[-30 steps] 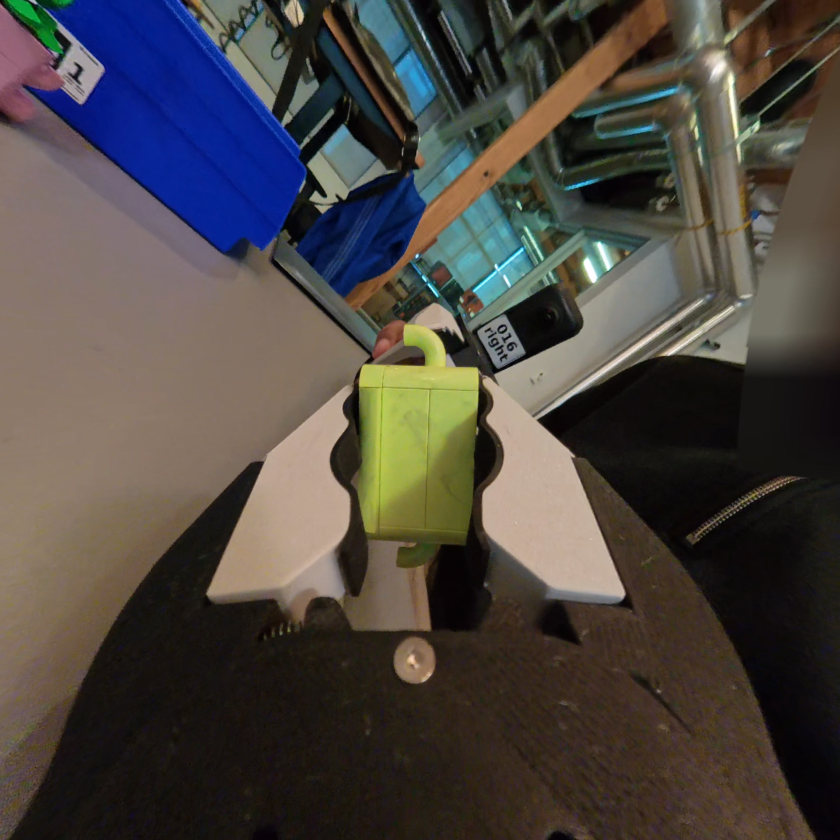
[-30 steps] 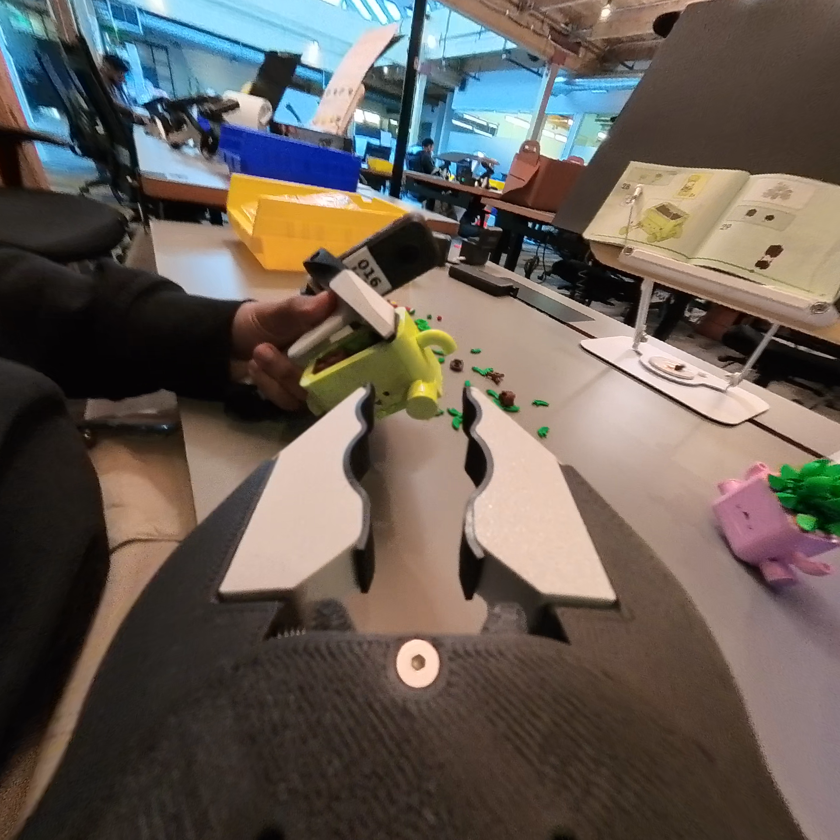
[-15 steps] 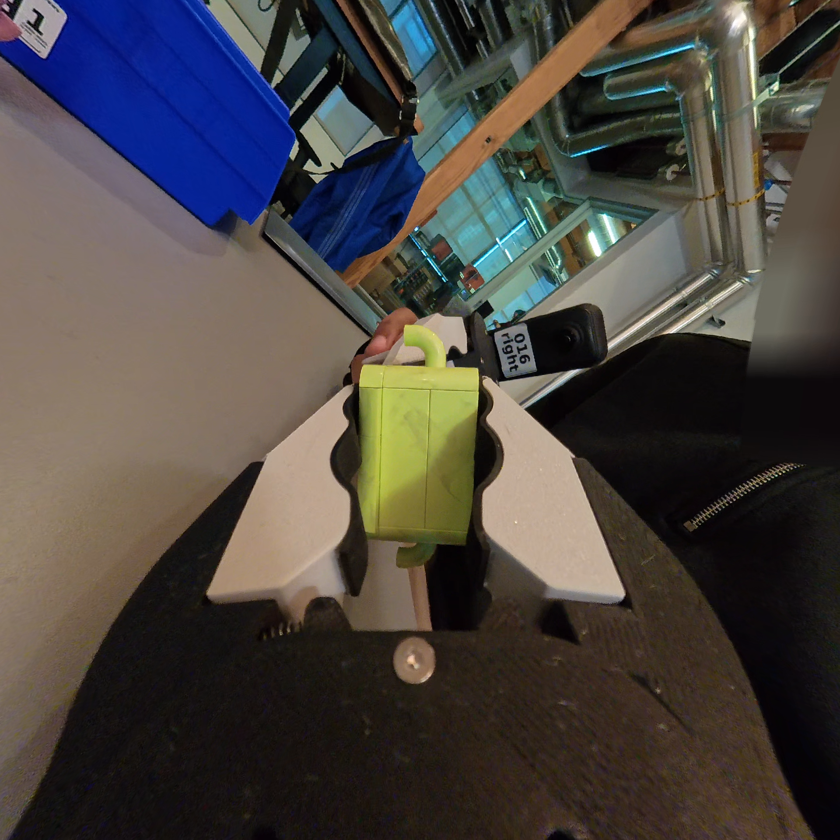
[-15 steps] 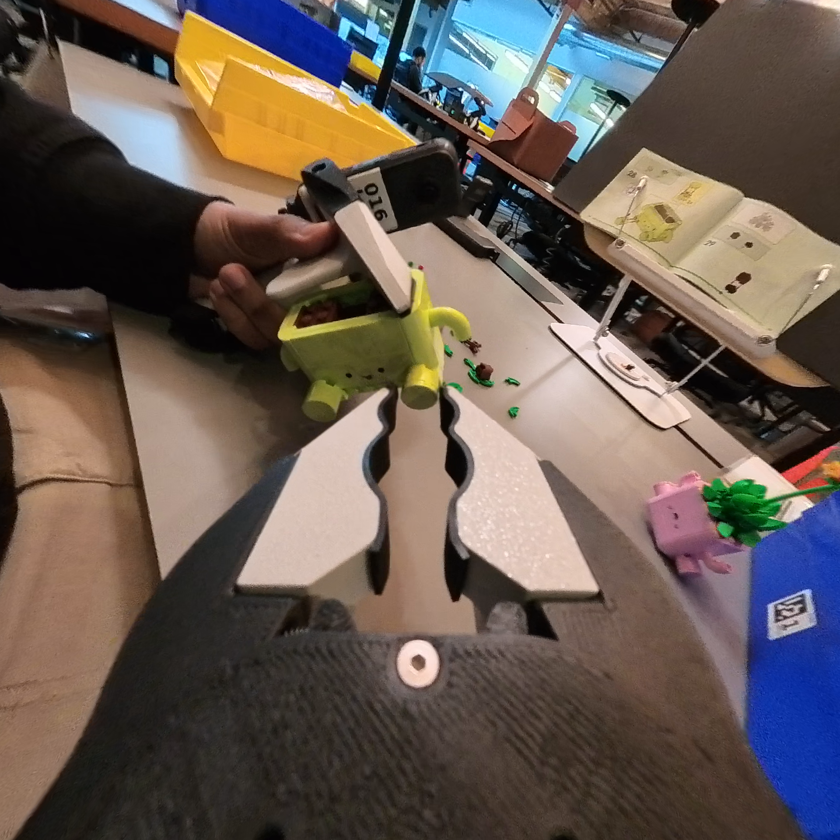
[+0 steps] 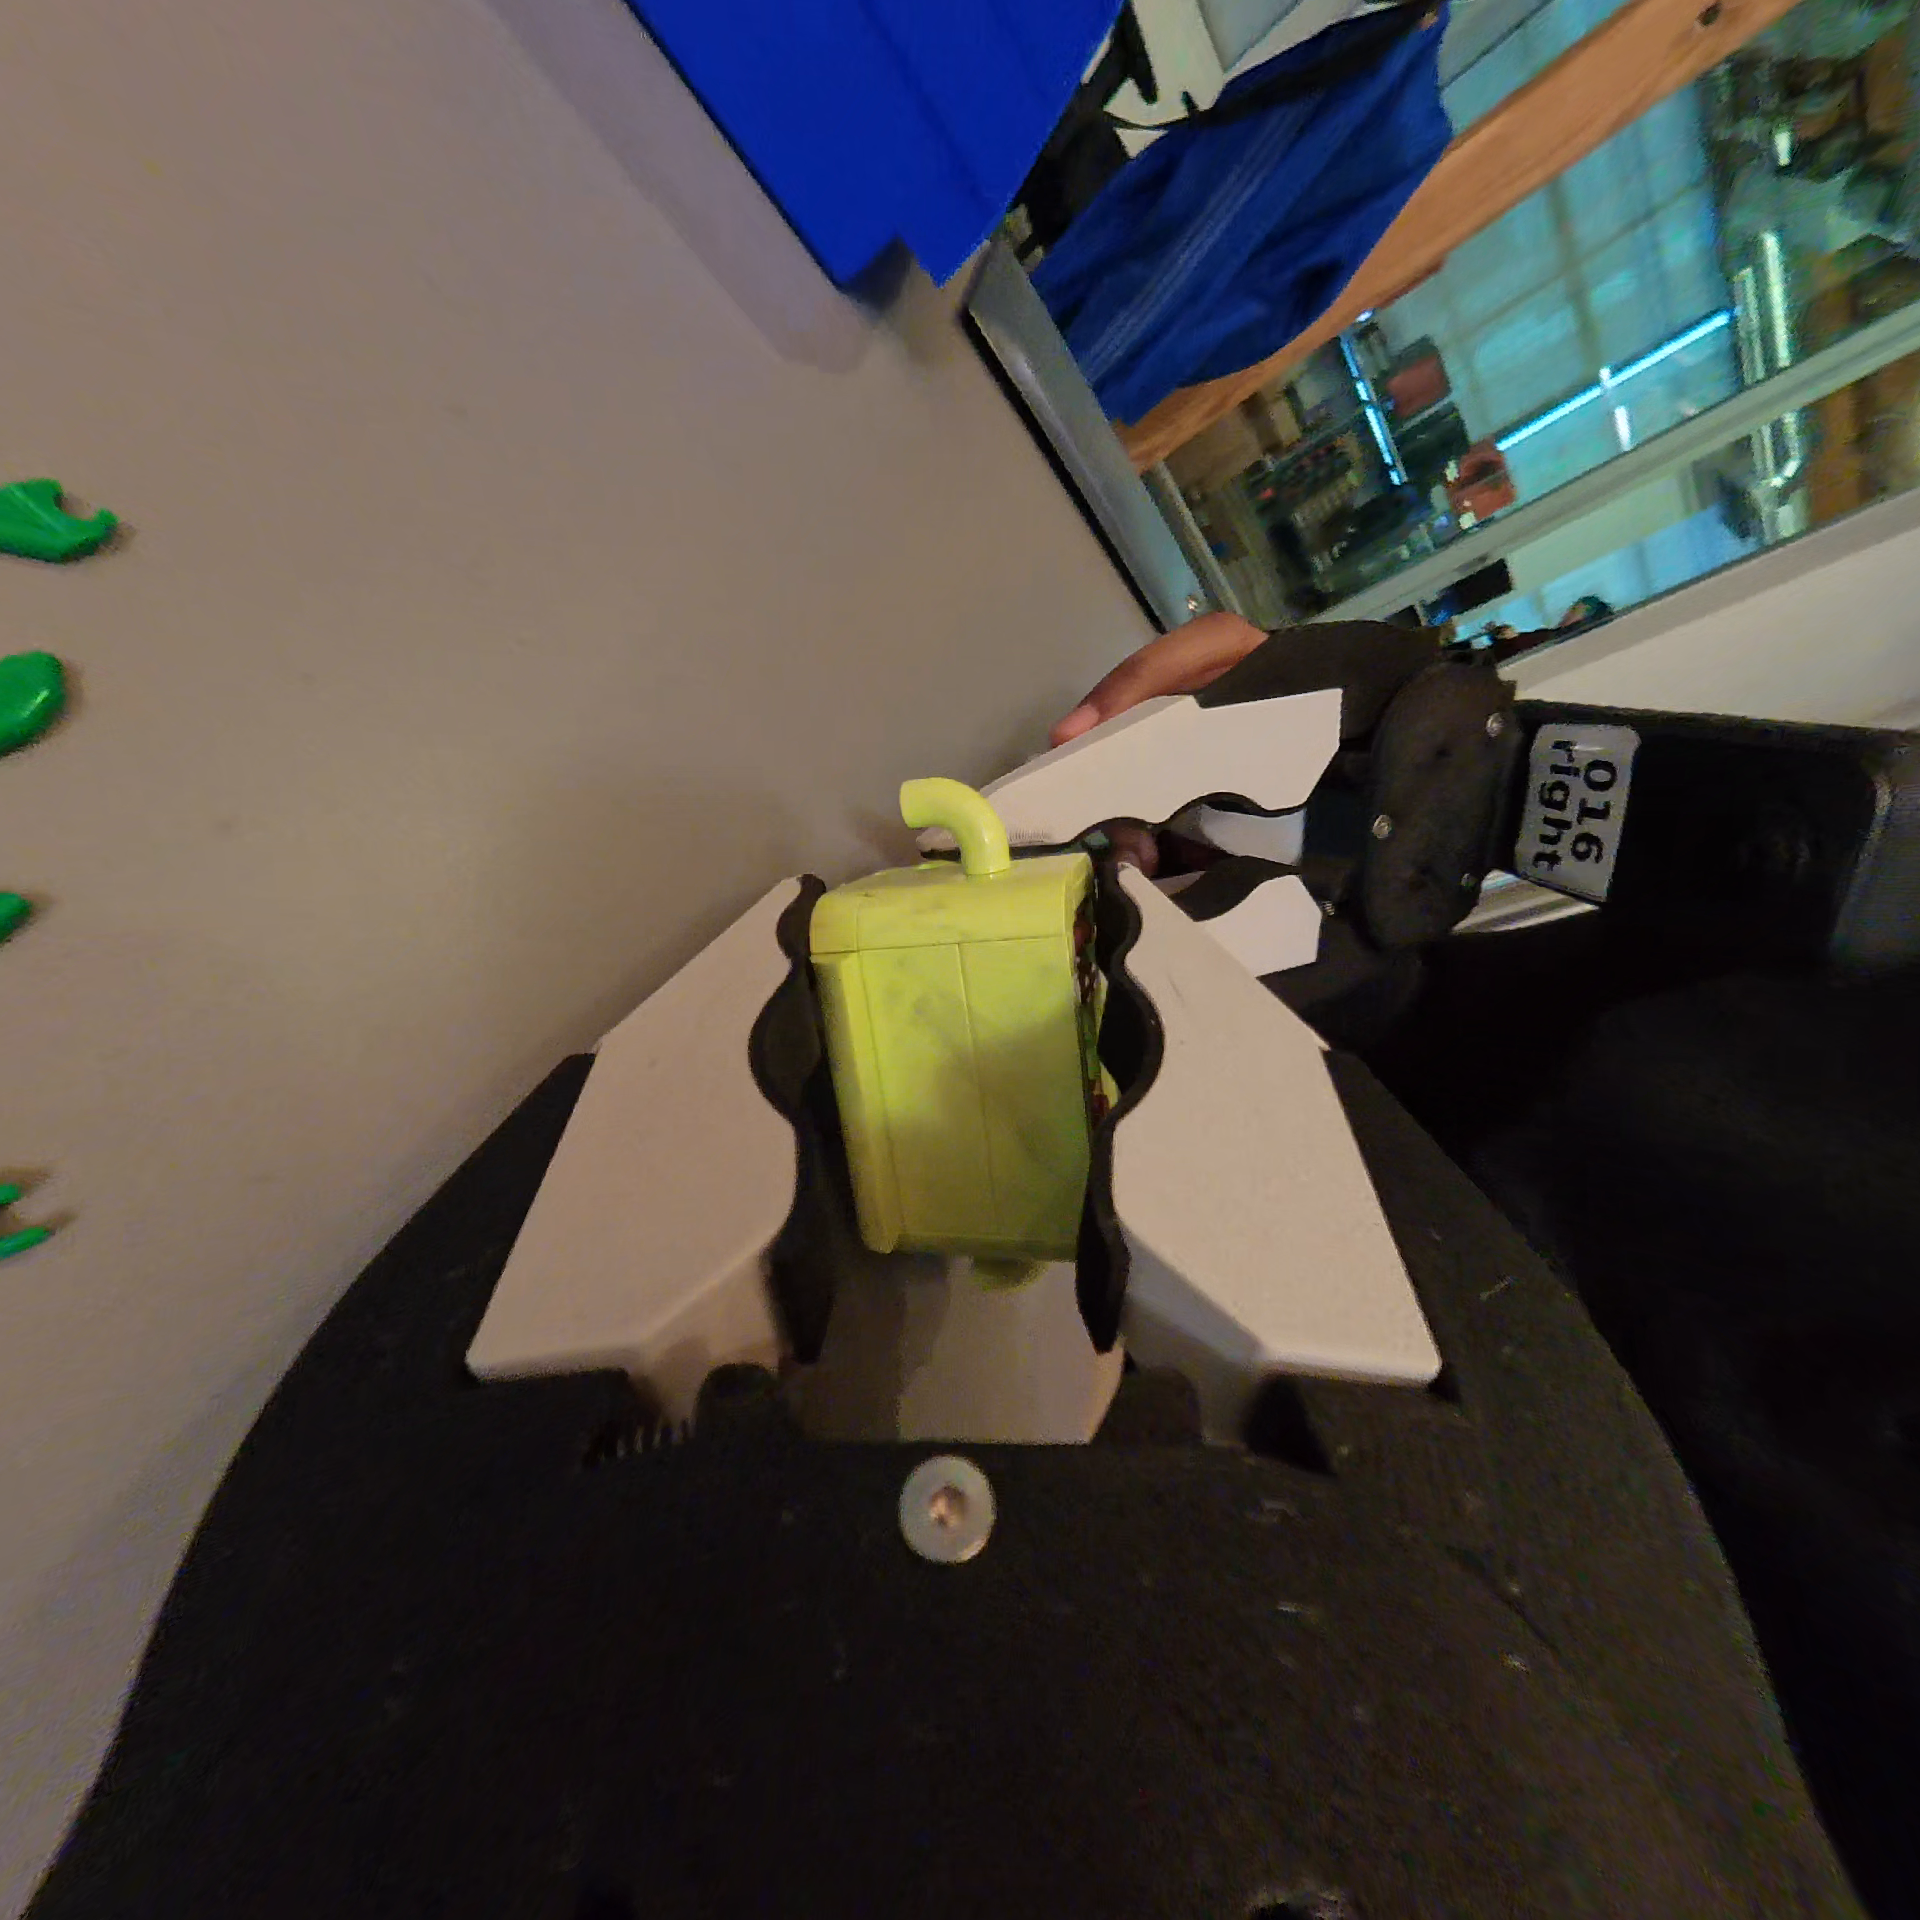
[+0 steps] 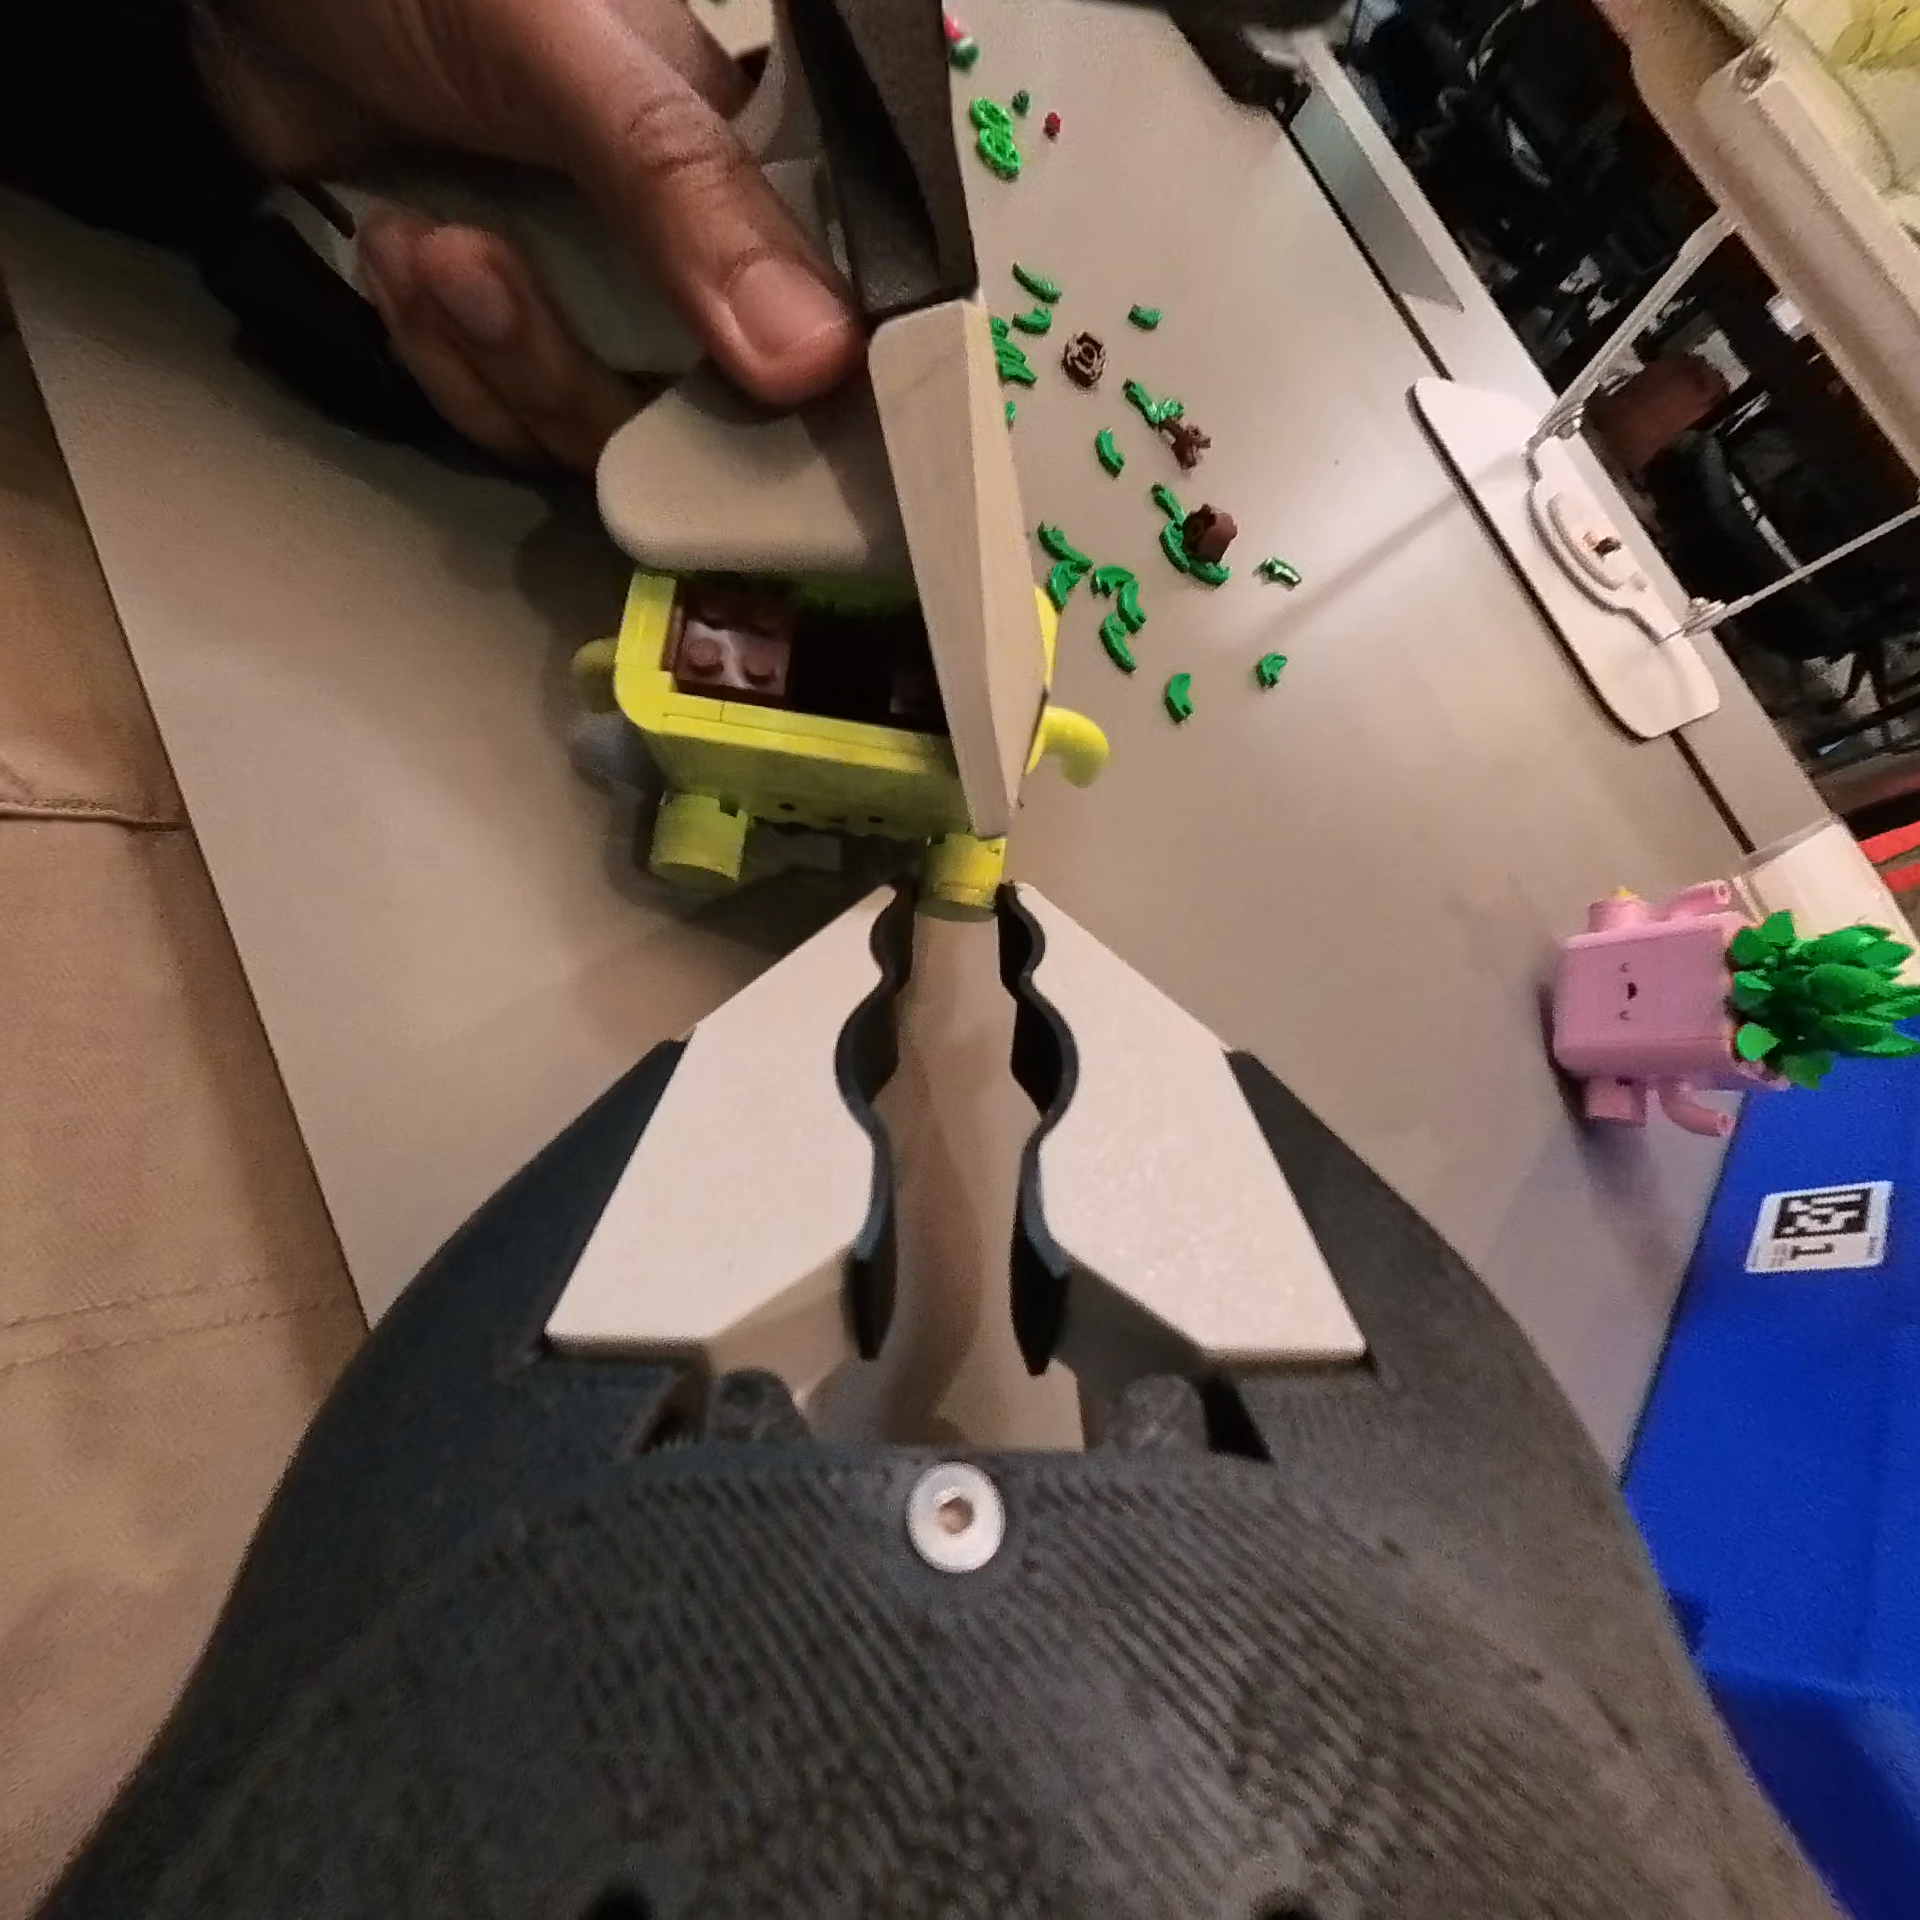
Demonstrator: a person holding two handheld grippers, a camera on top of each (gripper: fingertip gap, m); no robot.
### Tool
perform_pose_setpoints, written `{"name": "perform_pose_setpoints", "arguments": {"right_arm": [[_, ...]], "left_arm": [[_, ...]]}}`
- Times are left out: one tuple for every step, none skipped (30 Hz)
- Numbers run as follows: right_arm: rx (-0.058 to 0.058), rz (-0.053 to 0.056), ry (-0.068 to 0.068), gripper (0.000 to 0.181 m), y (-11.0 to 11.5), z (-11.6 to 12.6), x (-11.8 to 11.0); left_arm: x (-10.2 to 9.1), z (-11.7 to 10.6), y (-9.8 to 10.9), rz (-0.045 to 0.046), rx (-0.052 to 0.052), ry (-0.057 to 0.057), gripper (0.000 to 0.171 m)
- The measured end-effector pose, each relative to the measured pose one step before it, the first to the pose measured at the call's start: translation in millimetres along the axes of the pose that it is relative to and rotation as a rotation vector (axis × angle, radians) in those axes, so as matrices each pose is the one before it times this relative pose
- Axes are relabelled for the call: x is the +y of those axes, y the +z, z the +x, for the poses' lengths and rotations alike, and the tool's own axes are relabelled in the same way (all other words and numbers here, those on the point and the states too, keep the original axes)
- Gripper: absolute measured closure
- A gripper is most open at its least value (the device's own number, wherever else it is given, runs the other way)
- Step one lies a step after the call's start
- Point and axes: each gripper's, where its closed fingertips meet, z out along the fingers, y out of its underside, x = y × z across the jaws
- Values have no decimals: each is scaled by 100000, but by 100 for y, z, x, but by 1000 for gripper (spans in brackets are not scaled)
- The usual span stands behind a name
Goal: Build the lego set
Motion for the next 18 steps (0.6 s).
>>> {"name": "perform_pose_setpoints", "arguments": {"right_arm": [[-874,-910,1397,167,27,-12,159],[-897,-1210,1299,167,30,-4,207],[-740,-1568,1015,167,34,-5,287],[-538,-1859,655,167,60,-1,343],[-16,-1839,430,167,64,73,340],[137,-1351,380,167,68,78,242],[-511,-436,435,167,32,-21,81],[-787,83,588,167,11,-35,4],[-768,-112,723,167,9,-12,20],[-678,-125,694,167,33,-13,20],[-612,-66,553,167,14,-12,20],[-735,4,557,167,9,-39,-1],[-872,10,643,166,12,-30,10],[-808,-29,711,166,13,-24,-2],[-539,-8,727,164,2,5,14],[-189,79,584,163,1,37,-4],[-93,132,293,161,-14,15,-7],[-225,78,16,159,-16,-51,-1]], "left_arm": [[-41,-80,38,81,-1339,793,119],[-50,-98,-3,158,-1543,1378,118],[-129,-266,-100,628,-2686,1554,114],[-221,-374,-225,1190,-3409,2013,110],[-345,-340,-350,2172,-3261,2409,103],[-400,-138,-450,2777,-2027,2777,100],[-374,145,-508,3112,-695,2215,96],[-246,201,-515,2629,-1041,1383,94],[-47,63,-471,1762,-2932,1387,92],[120,213,-415,1500,-3460,2192,91],[215,315,-324,1557,-4285,2553,91],[310,228,-252,1469,-6171,3445,92],[416,172,-193,899,-7325,4955,92],[512,16,-140,-190,-8517,6476,93],[469,-167,-124,-691,-9510,7798,93],[229,-159,-131,-170,-8812,8781,96],[-94,-238,-128,1218,-8281,8223,100],[-250,-11,-32,1978,-5296,7036,101]]}}
